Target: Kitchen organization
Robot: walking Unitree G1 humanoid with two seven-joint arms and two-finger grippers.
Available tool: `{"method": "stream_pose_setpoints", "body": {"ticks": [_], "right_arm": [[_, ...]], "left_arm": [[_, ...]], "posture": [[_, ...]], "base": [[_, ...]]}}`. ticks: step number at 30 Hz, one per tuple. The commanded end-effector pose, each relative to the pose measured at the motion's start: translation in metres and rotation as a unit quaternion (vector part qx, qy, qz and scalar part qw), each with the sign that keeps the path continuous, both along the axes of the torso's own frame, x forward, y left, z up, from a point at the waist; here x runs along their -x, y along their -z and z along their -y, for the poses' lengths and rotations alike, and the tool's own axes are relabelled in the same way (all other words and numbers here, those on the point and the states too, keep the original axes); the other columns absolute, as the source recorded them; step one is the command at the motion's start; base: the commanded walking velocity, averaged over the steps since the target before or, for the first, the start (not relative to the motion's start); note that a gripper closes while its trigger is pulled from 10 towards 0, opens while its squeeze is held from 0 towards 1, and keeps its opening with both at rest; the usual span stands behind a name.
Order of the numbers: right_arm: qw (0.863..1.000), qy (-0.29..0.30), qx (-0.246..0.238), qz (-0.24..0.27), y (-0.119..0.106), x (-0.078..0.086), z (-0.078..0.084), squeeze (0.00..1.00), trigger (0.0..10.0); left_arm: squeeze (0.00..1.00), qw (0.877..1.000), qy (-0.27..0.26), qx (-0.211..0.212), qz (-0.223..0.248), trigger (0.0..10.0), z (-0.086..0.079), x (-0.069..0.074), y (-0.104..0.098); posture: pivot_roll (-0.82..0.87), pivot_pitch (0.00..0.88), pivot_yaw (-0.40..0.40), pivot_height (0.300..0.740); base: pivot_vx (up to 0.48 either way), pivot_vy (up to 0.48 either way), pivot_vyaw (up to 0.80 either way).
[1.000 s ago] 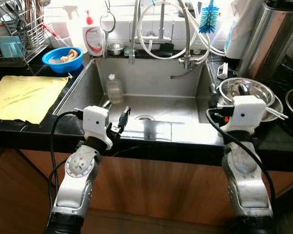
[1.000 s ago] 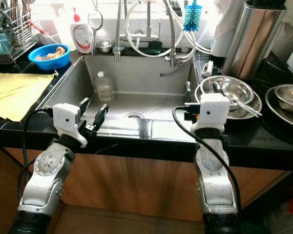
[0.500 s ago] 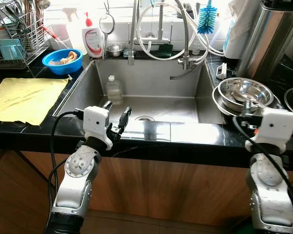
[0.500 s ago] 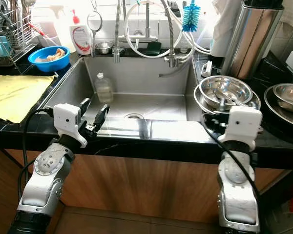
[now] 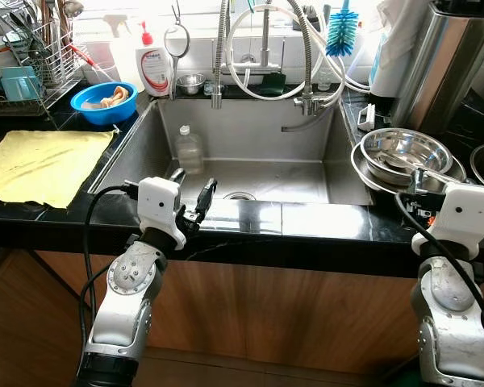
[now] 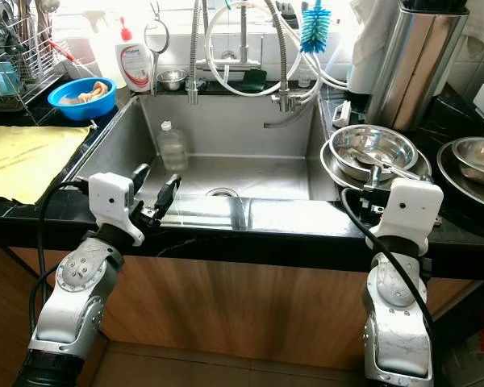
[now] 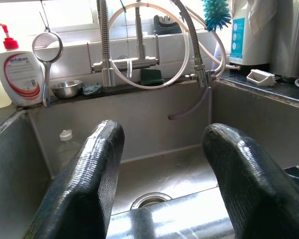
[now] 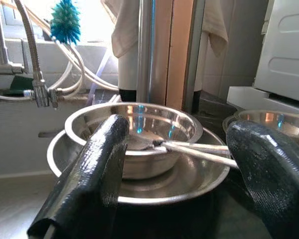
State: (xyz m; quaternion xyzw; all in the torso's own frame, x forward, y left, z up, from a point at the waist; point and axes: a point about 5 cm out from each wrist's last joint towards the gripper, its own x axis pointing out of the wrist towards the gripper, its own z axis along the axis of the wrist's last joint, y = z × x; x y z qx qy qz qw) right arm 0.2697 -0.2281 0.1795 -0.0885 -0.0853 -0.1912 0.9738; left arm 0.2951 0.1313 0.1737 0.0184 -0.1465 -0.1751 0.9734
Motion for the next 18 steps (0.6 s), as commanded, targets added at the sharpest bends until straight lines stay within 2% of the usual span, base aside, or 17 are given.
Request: {"method": "stream_pose_setpoints", "body": {"ticks": [1, 7, 14, 18], "right_arm": [[0.999, -0.014, 0.000, 0.034, -0.015, -0.001, -0.005, 0.00, 10.0], [0.998, -0.009, 0.003, 0.055, -0.023, 0.003, -0.007, 0.00, 10.0], [0.998, 0.025, -0.026, 0.046, -0.012, 0.015, -0.010, 0.00, 10.0], [0.998, 0.027, -0.036, 0.050, -0.011, 0.014, -0.012, 0.00, 10.0]], "left_arm": [[0.00, 1.000, 0.001, -0.001, -0.010, 10.0, -0.001, 0.000, 0.003], [0.00, 1.000, 0.002, 0.000, -0.011, 10.0, 0.000, 0.001, 0.003], [0.00, 1.000, 0.003, 0.000, -0.013, 10.0, 0.000, 0.001, 0.004], [0.00, 1.000, 0.004, 0.001, -0.014, 10.0, 0.002, 0.001, 0.005]], "posture": [[-0.04, 0.000, 0.054, 0.740], [-0.05, 0.000, 0.052, 0.740], [-0.05, 0.000, 0.052, 0.740], [-0.05, 0.000, 0.052, 0.740]], "base": [[0.000, 0.000, 0.00], [0.000, 0.000, 0.00], [0.000, 0.000, 0.00], [0.000, 0.000, 0.00]]}}
